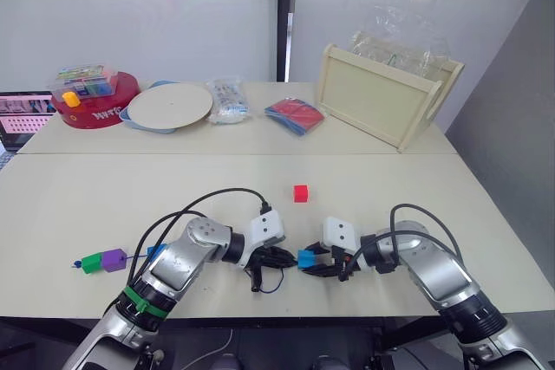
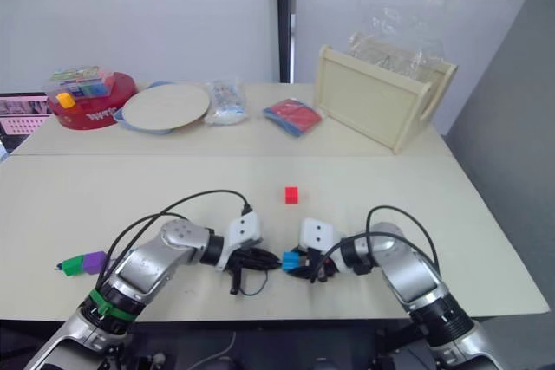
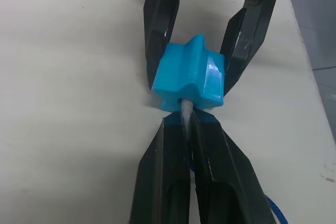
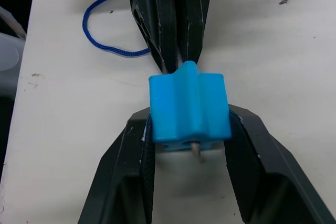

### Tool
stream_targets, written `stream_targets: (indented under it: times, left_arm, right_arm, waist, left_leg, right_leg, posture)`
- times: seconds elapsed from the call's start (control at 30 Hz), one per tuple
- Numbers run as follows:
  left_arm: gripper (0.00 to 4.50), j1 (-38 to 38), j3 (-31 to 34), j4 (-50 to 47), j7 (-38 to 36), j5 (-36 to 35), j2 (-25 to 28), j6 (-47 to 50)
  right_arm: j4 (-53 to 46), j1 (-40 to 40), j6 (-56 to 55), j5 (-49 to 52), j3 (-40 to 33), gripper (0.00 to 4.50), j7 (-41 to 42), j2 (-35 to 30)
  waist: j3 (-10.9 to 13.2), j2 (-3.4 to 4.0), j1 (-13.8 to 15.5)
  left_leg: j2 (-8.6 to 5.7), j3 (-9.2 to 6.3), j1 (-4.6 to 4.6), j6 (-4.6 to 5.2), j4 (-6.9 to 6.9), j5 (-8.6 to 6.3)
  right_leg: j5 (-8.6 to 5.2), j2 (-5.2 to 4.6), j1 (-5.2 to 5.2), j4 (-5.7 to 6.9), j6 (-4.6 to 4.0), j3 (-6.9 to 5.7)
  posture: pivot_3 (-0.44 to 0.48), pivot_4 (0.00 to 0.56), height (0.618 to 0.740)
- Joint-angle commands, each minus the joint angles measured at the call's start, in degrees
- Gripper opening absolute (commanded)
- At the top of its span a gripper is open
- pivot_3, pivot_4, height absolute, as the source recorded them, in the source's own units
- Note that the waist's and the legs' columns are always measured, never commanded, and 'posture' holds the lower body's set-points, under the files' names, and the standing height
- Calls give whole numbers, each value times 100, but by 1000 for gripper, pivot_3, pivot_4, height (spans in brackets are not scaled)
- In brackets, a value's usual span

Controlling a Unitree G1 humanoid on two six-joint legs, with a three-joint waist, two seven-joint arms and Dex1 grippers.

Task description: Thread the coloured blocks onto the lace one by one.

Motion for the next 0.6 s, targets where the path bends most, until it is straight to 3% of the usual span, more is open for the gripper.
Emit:
stream_targets:
  times: [0.03,0.2,0.43,0.6]
  left_arm:
    - [1002,-42,50,-300,-52,-184,-85,1]
    - [2609,-34,468,-669,12,-402,155,446]
    - [2609,377,730,-1106,-28,-606,772,720]
    - [2609,604,608,-1188,140,-591,710,700]
  right_arm:
    - [-207,116,-32,45,190,1334,7,48]
    - [-204,242,-95,54,107,1334,55,-84]
    - [-137,211,-117,62,101,1334,34,-83]
    - [-107,156,-106,75,81,1334,42,-76]
  waist:
    - [0,0,0]
    - [0,0,-23]
    - [0,1,-32]
    - [1,0,-11]
  left_leg:
    - [0,0,-1,0,0,0]
    - [1,-1,-9,3,-2,-2]
    - [2,0,-9,4,-13,-3]
    - [2,0,-11,3,-15,-2]
  right_leg:
    - [0,0,0,0,0,0]
    - [0,0,-5,-10,1,0]
    - [-1,0,-10,-17,1,1]
    - [-1,-1,-10,-22,1,0]
  posture:
    - [0,150,740]
    - [0,150,740]
    - [0,150,740]
    - [0,150,740]
